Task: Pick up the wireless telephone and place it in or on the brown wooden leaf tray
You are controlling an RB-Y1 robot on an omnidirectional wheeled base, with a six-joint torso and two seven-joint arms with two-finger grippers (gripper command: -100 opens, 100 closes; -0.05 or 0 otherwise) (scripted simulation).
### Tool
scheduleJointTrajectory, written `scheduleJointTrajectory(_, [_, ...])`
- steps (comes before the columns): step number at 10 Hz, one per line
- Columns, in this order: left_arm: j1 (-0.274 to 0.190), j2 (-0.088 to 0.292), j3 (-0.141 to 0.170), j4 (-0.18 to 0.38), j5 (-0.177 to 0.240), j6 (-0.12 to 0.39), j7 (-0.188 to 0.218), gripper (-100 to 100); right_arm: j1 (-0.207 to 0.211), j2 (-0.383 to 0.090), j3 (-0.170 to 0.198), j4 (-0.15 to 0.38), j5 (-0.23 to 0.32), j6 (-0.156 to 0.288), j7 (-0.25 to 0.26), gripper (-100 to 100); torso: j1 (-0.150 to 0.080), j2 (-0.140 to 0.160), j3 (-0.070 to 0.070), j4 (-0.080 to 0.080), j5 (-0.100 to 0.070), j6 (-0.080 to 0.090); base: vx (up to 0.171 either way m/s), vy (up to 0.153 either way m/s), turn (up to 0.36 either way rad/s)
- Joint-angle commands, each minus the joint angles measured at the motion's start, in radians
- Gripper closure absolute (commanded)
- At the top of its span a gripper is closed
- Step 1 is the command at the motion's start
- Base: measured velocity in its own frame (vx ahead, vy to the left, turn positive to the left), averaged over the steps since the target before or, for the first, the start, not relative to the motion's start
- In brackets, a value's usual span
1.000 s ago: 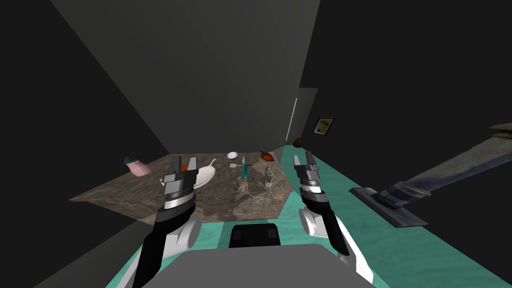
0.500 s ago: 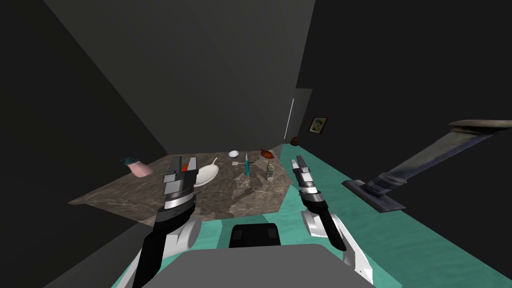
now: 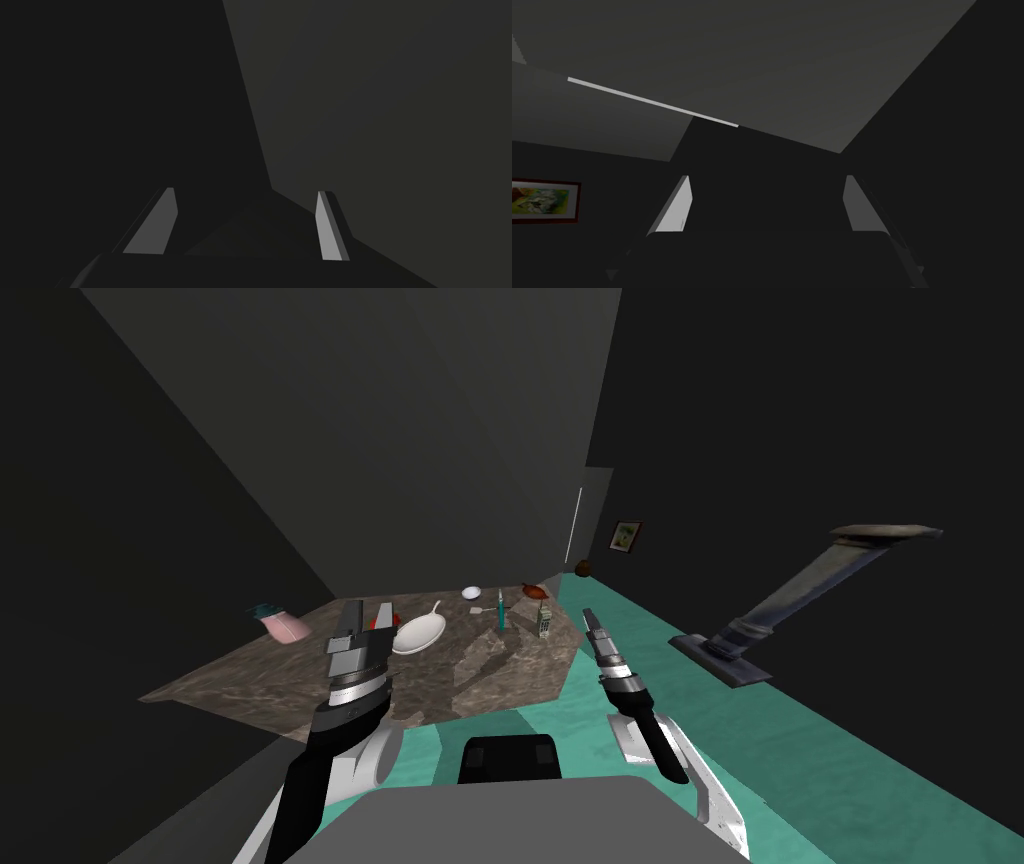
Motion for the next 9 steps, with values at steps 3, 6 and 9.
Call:
scheduleJointTrajectory(3, [0.000,0.000,0.000,0.000,0.000,0.000,0.000,0,-0.019,-0.020,-0.023,0.090,0.068,0.002,0.081,-100,-0.002,-0.002,-0.001,0.000,0.000,0.000,-0.089,0.106,-0.074])
scheduleJointTrajectory(6, [0.000,0.000,0.000,0.000,0.000,0.000,0.000,0,-0.028,-0.034,-0.044,0.148,0.121,0.008,0.143,-100,-0.002,-0.004,-0.002,-0.001,0.000,0.000,-0.063,0.107,-0.061])
scheduleJointTrajectory(9, [0.000,0.000,0.000,0.000,0.000,0.000,0.000,0,-0.039,-0.048,-0.066,0.200,0.174,0.017,0.207,-100,-0.004,-0.007,-0.004,-0.001,-0.001,0.000,-0.024,0.076,-0.015])
